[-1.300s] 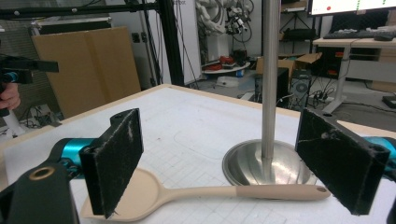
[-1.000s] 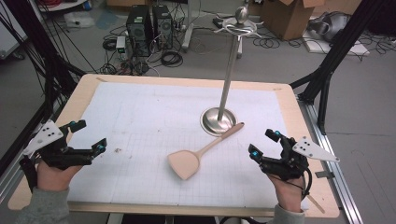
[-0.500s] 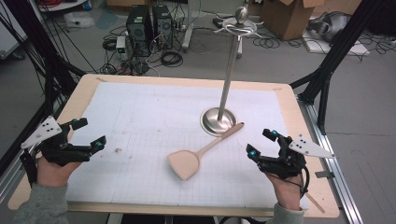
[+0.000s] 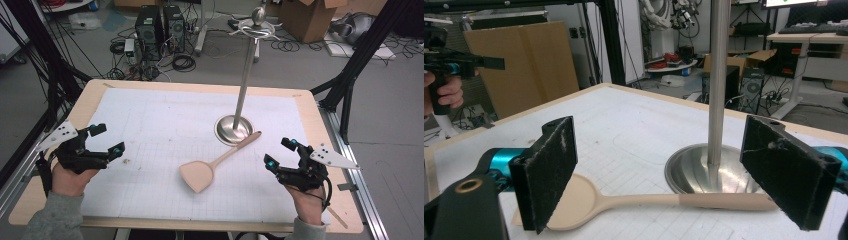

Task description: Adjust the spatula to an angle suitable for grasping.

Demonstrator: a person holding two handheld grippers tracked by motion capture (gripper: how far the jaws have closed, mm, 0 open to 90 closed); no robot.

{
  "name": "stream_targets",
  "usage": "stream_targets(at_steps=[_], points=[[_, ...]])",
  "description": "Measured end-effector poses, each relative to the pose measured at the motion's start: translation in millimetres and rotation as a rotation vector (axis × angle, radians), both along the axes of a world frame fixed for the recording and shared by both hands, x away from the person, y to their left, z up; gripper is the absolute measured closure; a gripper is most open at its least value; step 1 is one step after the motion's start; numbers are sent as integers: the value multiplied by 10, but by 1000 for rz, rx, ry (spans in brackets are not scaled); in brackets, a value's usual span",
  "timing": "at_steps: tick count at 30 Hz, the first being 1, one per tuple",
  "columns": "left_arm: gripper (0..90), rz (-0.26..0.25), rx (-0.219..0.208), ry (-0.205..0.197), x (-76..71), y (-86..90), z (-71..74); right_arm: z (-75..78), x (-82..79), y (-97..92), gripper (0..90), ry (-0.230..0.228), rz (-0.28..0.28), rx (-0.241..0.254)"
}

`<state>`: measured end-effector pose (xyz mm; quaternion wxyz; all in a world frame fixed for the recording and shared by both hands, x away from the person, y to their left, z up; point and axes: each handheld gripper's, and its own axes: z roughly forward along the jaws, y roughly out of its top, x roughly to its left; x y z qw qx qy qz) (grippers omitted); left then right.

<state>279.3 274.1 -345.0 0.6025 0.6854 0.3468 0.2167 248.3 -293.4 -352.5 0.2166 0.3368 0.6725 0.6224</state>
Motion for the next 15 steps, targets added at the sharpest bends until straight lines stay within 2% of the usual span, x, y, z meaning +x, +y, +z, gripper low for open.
stream_targets(at_steps=[3, 7, 8, 10, 15], points=[[17, -17, 8, 9, 57, -78, -7, -3, 2, -4, 143, 13, 18, 14], [17, -32, 25, 13, 101, -184, -12, 19, -8, 23, 143, 3, 26, 1], [17, -32, 25, 13, 101, -184, -12, 18, -8, 24, 142, 2, 24, -2], [17, -60, 51, 21, 127, -289, -14, 11, -5, 21, 142, 7, 12, -3], [17, -74, 67, 32, 175, -406, -32, 15, -7, 13, 142, 3, 4, 0]])
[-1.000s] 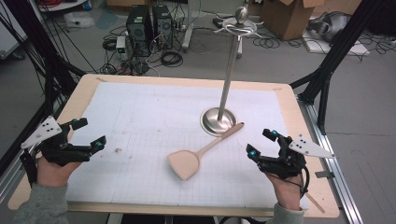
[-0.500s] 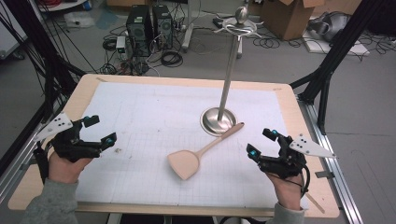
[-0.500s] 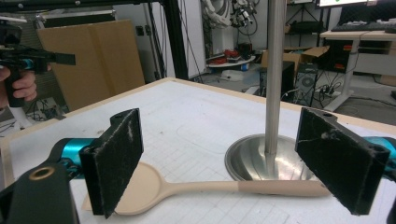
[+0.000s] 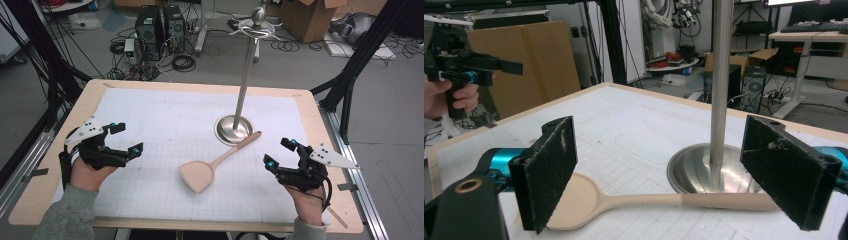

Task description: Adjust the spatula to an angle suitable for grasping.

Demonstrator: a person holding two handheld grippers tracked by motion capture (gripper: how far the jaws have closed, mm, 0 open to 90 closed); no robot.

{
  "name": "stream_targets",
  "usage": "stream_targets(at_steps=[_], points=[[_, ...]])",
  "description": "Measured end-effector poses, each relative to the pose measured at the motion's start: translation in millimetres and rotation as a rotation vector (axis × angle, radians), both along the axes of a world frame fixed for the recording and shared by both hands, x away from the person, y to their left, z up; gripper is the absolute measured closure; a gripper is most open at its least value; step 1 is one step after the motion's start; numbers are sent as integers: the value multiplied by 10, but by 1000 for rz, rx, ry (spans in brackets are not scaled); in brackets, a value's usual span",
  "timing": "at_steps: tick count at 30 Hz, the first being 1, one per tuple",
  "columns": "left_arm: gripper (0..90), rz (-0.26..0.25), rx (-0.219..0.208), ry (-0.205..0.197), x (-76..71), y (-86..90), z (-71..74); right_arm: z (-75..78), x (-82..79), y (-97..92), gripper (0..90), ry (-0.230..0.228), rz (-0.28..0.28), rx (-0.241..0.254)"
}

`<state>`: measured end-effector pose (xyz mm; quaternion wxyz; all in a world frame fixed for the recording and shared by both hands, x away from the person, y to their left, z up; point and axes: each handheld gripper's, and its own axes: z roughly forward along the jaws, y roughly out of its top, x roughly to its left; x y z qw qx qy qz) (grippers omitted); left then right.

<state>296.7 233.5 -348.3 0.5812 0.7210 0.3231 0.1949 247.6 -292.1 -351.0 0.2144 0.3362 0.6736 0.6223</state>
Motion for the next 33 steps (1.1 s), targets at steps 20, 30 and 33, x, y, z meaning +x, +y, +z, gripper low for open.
stream_targets(at_steps=[20, 30, 33], points=[[17, -143, 32, 34, 196, -487, -92, 2, -3, 10, 142, 5, -22, -57], [17, -185, -8, 4, 243, -602, -94, -14, 13, 23, 142, 7, -14, -64], [17, -197, -19, 0, 256, -634, -85, -13, 9, 26, 142, 11, -12, -60]])
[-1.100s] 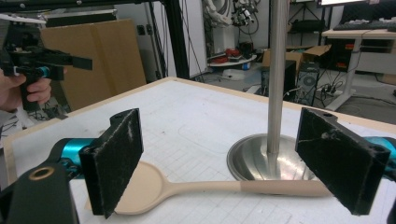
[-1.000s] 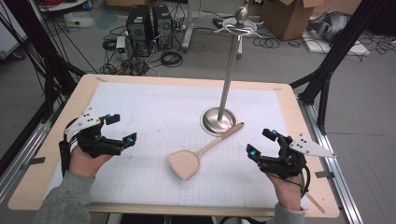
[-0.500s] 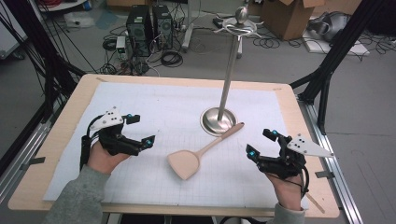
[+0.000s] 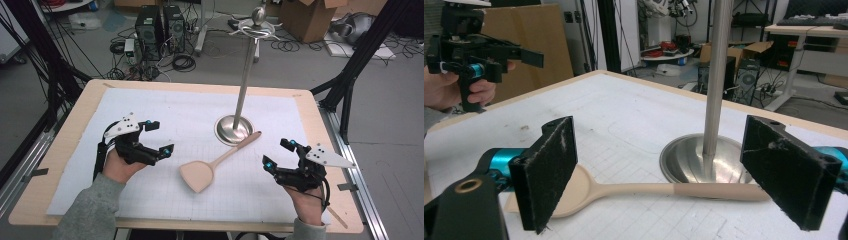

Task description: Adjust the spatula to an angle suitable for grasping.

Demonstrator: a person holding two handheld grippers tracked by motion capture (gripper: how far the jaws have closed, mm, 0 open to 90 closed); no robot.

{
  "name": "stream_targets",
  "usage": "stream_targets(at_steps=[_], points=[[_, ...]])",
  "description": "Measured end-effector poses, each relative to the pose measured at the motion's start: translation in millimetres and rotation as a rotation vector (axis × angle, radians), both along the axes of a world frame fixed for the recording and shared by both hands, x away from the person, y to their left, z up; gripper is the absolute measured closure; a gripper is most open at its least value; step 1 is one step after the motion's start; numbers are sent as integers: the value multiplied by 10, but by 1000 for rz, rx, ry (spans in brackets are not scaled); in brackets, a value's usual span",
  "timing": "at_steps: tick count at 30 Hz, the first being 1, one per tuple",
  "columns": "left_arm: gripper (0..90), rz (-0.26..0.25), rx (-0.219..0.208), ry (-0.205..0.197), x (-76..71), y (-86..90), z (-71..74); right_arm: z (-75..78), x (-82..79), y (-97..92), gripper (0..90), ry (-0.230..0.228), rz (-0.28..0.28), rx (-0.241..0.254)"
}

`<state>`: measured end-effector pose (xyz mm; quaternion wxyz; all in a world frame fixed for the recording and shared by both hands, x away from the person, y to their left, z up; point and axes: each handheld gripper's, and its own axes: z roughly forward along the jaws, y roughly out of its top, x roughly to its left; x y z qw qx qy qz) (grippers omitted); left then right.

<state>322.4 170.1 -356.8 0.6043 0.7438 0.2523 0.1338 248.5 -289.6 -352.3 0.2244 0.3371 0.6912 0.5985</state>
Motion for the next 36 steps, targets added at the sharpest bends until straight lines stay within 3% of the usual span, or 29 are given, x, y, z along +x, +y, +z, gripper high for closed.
stream_targets(at_steps=[4, 7, 13, 18, 26, 36], points=[[17, -9, -21, -19, 27, -123, 30, 8, -9, -18, 141, -1, 1, 7], [17, -11, -33, -15, 50, -158, 28, 14, -19, -42, 142, -1, -2, 13], [17, 14, -7, -14, 135, -277, -46, 12, -12, -76, 141, -15, -4, 33], [17, 11, -34, 1, 189, -328, -86, 14, -15, -85, 142, -8, -2, 32], [17, -22, 6, -8, 233, -487, -77, 14, -24, -147, 142, -11, -12, 47], [17, -53, 40, 14, 286, -761, -96, 10, -26, -188, 141, -15, -16, 49]])
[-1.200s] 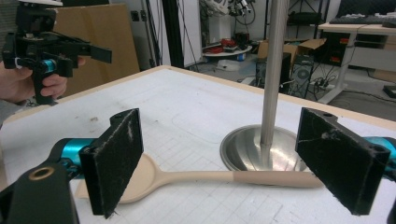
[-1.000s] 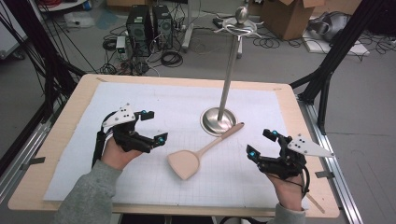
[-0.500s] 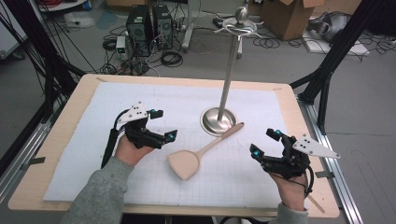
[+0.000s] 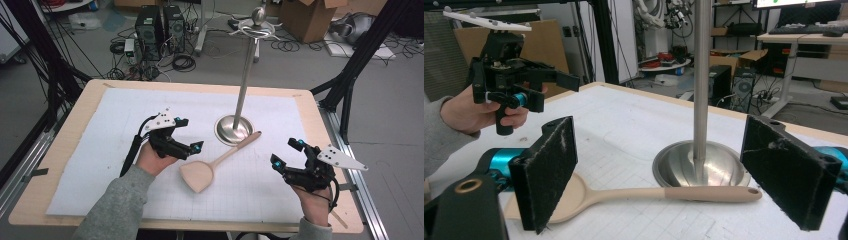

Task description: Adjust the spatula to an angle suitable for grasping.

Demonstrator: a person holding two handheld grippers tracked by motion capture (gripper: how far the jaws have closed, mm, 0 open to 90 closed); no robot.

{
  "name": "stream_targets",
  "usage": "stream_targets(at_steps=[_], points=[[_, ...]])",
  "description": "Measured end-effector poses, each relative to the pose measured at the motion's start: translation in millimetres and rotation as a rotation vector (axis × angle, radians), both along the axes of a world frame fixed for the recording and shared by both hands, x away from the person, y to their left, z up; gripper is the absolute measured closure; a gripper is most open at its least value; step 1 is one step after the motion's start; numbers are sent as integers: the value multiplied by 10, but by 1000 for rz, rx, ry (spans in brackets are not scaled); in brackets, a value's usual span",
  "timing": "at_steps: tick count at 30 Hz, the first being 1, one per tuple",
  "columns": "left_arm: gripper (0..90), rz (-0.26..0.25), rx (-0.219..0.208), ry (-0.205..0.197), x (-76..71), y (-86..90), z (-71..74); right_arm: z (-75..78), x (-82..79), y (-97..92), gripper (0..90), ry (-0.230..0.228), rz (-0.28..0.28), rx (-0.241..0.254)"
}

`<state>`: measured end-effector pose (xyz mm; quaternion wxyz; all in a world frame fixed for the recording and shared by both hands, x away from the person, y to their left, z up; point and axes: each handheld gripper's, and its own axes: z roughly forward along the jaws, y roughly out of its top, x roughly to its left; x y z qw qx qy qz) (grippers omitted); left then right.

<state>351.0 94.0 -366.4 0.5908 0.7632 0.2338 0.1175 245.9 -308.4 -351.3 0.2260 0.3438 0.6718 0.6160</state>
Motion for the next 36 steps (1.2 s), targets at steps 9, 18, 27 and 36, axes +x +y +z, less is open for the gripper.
stream_targets(at_steps=[9, 18, 27, 36], points=[[18, -35, 13, 8, 22, -234, -25, -13, -32, -100, 142, -1, -23, 10], [18, -49, 47, 29, 57, -426, -92, -13, -50, -134, 142, 0, -30, 19], [23, -58, 80, 53, 87, -571, -191, -13, -46, -116, 141, -4, -20, 12], [23, -50, 125, 70, 107, -730, -278, -13, -54, -127, 141, 0, -24, 16]])
